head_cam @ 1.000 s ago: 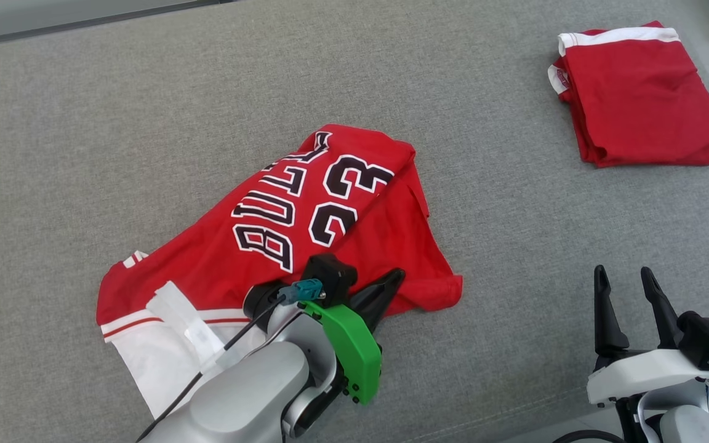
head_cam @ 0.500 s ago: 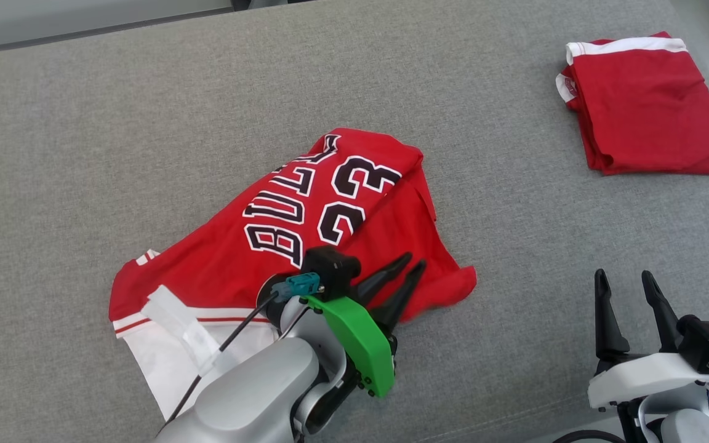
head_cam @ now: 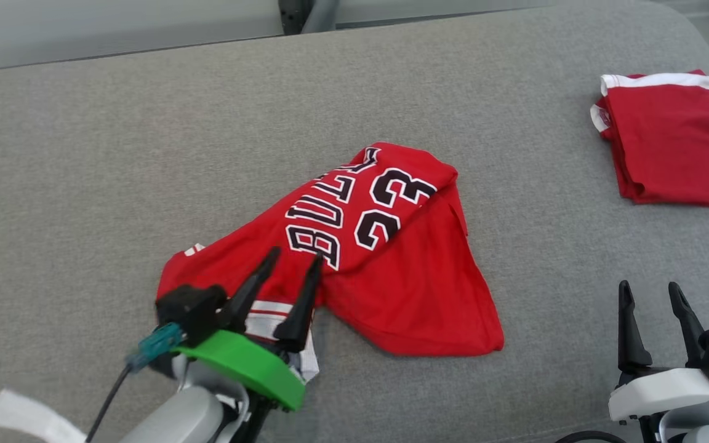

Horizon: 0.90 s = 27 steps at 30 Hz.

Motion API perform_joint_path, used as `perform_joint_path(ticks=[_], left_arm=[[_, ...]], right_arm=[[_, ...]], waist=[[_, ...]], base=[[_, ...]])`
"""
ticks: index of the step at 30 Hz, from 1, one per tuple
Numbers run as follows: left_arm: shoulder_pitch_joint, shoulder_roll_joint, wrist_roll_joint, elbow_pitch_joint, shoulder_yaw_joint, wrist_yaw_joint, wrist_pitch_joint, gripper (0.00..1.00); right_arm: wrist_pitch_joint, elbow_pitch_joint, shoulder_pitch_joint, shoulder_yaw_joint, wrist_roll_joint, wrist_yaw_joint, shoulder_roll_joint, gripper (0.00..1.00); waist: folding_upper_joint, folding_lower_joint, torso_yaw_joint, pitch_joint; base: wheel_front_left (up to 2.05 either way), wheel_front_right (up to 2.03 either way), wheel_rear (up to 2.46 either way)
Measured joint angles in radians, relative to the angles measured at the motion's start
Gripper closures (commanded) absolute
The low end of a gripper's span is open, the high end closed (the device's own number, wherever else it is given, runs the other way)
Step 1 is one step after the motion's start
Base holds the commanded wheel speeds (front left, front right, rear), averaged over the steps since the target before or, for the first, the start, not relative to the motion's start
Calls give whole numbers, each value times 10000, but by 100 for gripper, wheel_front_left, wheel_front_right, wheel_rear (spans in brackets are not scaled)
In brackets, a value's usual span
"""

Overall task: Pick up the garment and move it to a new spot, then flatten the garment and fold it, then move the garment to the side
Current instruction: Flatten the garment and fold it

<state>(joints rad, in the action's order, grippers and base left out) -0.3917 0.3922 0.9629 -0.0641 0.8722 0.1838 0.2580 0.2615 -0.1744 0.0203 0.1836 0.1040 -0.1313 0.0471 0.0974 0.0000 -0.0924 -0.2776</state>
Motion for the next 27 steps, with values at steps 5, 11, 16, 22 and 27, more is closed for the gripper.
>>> perform_joint_path(ticks=[5,11,16,22,27], left_arm=[[1727,403,-1047,732,-1877,719,46,0],[3568,253,-2353,945,-3745,393,63,0],[4728,-161,-3528,514,-5139,-318,61,0],[5763,-1009,-4719,-12,-6773,-1593,61,0],[6224,-1781,-5662,-232,-7891,-2380,61,0]], right_arm=[[0,389,18,63,-146,0,2,0],[0,617,312,104,-476,0,8,0],[0,508,752,73,-644,0,0,0],[0,215,994,-54,-631,0,-2,0],[0,-123,1149,-215,-621,0,4,0]], waist=[[0,0,603,343],[1,0,1378,797],[1,0,1948,1273],[1,0,2331,1910],[2,0,2366,2302]], base=[[0,0,0],[0,0,0],[0,0,0],[0,0,0],[0,0,0]])
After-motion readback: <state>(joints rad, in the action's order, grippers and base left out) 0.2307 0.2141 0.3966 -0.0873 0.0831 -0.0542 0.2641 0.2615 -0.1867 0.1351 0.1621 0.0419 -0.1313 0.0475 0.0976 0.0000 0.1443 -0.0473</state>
